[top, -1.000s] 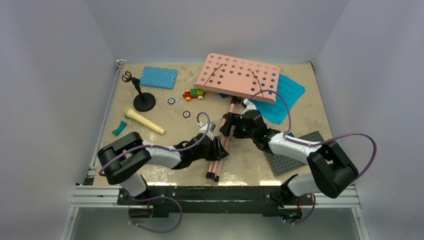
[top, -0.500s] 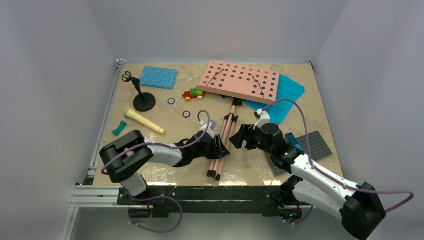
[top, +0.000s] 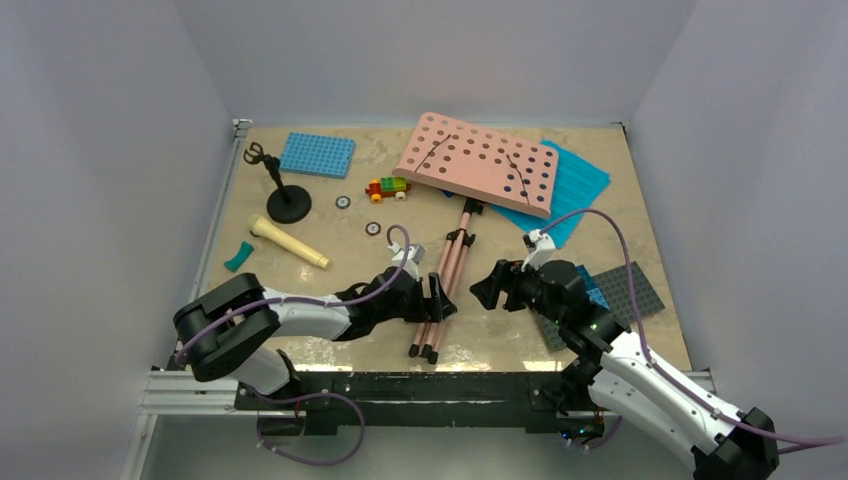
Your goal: Pack up the instrument practice props
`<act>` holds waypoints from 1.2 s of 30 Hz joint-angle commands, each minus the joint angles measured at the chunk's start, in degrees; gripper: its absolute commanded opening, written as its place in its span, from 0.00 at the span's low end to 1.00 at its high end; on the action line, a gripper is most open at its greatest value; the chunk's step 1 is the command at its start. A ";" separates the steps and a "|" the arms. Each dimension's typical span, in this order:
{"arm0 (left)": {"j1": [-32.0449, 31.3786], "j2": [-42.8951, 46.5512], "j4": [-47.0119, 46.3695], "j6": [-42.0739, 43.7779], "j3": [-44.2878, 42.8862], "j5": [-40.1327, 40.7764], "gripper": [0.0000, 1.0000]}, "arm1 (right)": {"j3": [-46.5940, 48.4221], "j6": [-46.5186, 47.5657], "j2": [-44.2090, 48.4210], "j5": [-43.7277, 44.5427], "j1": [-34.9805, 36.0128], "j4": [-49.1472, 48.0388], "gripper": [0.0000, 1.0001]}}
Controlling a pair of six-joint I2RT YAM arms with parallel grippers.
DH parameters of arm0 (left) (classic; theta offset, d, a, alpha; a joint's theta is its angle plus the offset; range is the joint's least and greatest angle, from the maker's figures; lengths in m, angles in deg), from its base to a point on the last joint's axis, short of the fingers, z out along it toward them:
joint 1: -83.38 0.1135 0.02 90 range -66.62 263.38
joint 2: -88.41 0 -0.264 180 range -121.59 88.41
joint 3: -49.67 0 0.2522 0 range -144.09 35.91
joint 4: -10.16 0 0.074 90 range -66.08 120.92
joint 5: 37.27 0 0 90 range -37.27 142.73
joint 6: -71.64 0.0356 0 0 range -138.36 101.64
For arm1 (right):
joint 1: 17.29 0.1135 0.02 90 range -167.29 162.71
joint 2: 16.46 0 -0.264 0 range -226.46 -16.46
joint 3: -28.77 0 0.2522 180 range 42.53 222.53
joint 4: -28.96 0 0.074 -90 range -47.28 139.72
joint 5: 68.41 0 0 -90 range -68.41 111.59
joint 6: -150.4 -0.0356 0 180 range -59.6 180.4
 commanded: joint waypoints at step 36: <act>0.42 62.77 71.24 -9.02 -3.82 32.37 1.00 | -0.27 3.32 14.47 -0.99 0.14 2.58 0.95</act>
